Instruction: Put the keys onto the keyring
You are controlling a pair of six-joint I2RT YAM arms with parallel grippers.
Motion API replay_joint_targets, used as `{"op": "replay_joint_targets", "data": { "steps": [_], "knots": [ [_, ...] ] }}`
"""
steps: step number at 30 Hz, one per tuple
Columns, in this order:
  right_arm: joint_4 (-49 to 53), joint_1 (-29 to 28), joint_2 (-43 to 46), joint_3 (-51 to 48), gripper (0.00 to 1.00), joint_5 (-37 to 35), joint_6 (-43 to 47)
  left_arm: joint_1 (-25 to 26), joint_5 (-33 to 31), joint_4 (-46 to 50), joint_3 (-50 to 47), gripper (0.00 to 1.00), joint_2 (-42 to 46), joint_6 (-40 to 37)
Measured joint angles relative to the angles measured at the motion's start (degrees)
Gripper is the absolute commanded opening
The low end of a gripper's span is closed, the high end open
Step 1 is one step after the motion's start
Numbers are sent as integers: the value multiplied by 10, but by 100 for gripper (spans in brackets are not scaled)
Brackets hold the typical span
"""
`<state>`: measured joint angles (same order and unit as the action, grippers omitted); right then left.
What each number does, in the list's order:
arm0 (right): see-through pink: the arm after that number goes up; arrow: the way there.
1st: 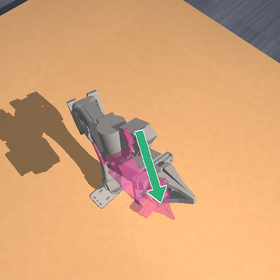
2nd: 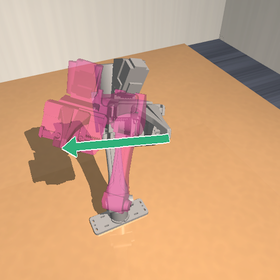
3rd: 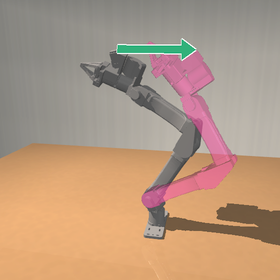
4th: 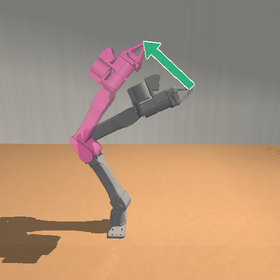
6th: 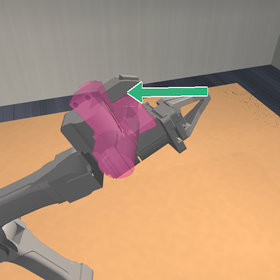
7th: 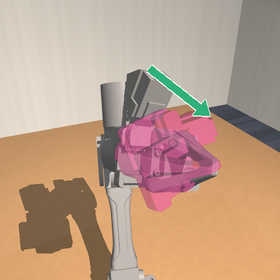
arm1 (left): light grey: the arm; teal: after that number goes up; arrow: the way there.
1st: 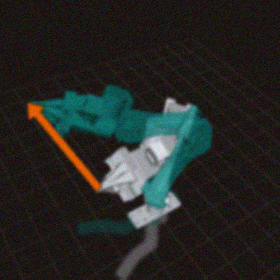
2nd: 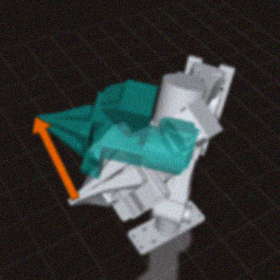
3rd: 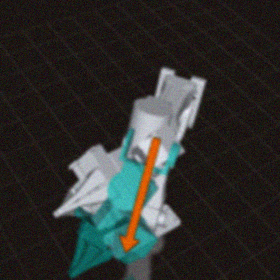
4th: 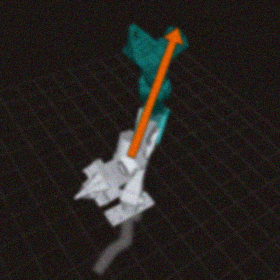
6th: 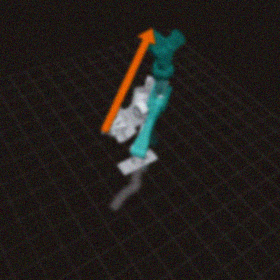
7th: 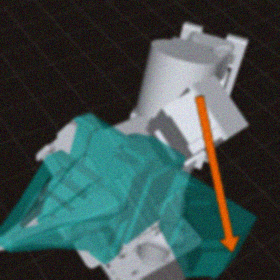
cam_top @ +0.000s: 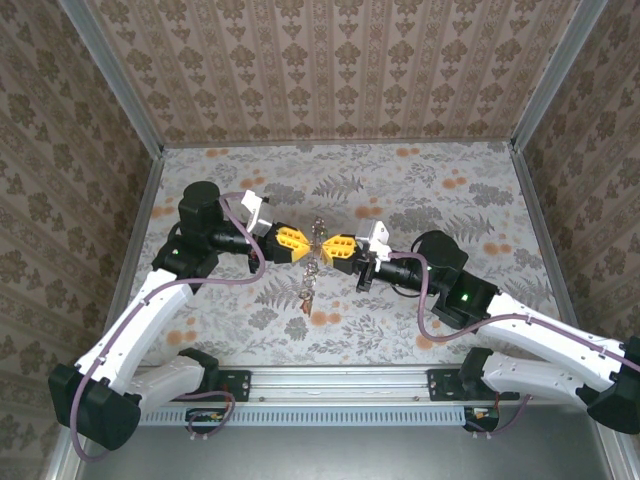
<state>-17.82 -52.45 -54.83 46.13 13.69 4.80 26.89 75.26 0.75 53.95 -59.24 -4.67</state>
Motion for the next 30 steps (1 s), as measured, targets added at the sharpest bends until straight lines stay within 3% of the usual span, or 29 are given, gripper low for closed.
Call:
{"op": "replay_joint_targets", "data": {
  "steps": [30],
  "knots": [
    [-7, 0, -13, 5, 0, 0, 0, 0, 0, 0, 0, 0, 0, 0]
  ]
}}
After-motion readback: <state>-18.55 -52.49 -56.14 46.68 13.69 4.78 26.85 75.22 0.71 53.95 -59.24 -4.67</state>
